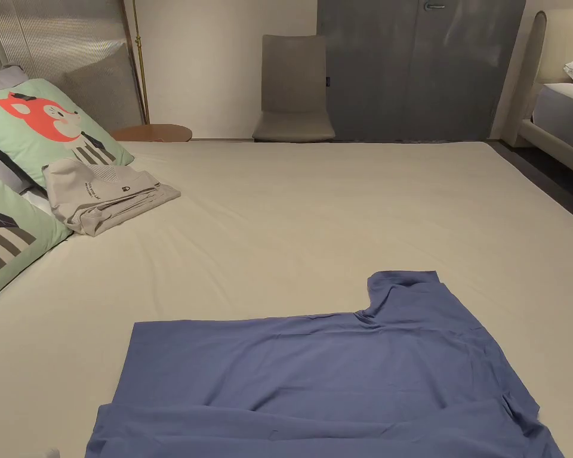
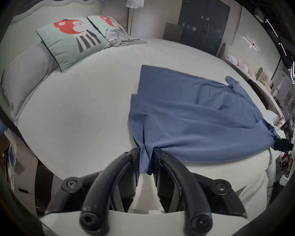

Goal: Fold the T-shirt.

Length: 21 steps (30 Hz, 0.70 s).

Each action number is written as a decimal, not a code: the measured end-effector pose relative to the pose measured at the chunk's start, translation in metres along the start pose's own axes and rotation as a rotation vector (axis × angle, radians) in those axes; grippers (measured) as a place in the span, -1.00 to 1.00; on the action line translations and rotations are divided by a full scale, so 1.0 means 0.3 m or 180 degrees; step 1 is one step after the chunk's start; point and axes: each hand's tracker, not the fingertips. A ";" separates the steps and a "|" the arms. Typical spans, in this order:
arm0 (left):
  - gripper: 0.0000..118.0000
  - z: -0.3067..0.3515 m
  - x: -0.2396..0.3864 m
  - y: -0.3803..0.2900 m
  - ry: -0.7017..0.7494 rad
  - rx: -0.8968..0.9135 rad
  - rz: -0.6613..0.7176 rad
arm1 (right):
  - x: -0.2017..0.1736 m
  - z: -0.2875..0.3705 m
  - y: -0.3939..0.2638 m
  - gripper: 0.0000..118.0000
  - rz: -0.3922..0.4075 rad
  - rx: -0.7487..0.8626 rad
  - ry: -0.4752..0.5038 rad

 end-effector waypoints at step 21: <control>-0.62 0.247 0.220 0.296 -0.0239 0.1882 -0.0148 | -0.206 0.196 0.260 -0.24 0.0094 0.1971 -0.0306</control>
